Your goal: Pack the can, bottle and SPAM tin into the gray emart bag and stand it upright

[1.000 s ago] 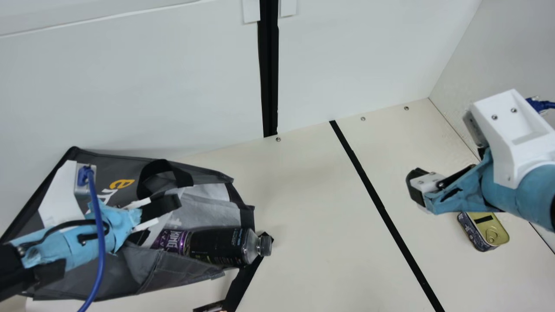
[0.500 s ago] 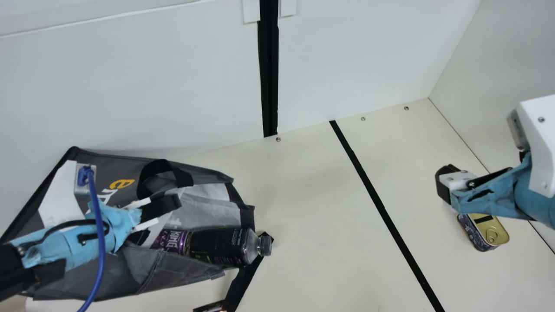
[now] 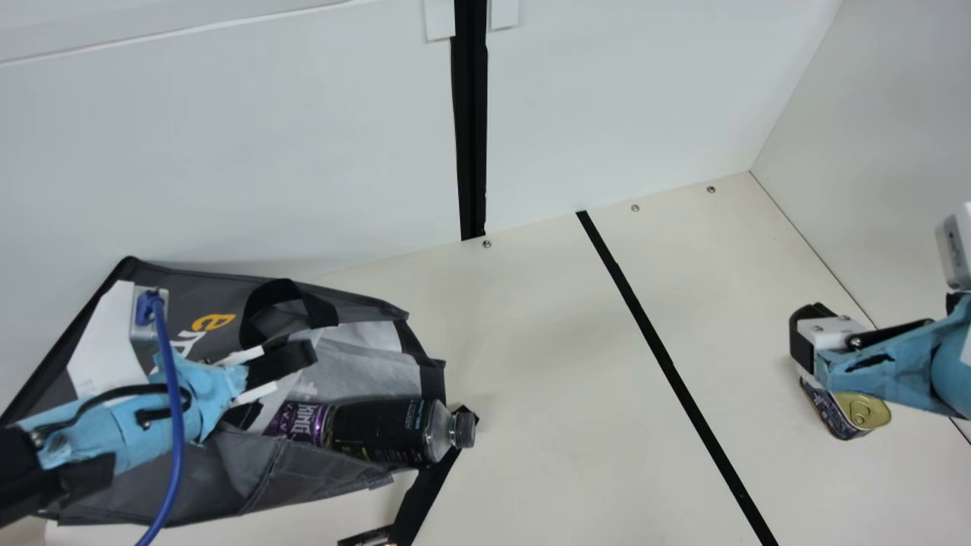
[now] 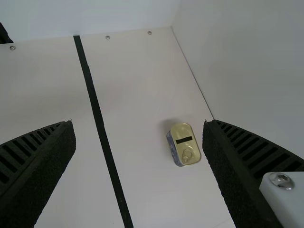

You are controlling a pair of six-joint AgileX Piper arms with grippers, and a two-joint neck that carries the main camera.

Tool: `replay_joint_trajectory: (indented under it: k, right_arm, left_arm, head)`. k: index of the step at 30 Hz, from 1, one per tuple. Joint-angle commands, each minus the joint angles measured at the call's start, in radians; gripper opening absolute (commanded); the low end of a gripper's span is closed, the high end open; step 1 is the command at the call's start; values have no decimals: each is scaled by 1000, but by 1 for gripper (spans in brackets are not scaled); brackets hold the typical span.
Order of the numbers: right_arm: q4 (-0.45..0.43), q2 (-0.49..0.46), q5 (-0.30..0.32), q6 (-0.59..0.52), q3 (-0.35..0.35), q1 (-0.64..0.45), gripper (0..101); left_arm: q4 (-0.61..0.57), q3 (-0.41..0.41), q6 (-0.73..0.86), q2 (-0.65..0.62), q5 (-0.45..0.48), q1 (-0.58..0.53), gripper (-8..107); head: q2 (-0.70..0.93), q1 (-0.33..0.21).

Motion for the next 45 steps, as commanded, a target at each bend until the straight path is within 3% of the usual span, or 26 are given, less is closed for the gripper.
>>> replay_joint_trajectory:
  k: [1, 22, 32, 45]
  right_arm:
    - [6, -4, 0, -4, 5, -11, 95]
    - [0, -22, 0, -38, 43, -64, 95]
    - [5, 6, 0, -148, 56, -133, 95]
    - [95, 77, 0, -357, 64, -280, 95]
  left_arm:
    - [0, 0, 0, 0, 0, 0, -8]
    - [0, 0, 0, 0, 0, 0, -8]
    - [0, 0, 0, 0, 0, 0, -8]
    - [0, 0, 0, 0, 0, 0, -8]
  head:
    - [-2, -21]
    - [-2, -21]
    - [-2, -21]
    - [-2, -21]
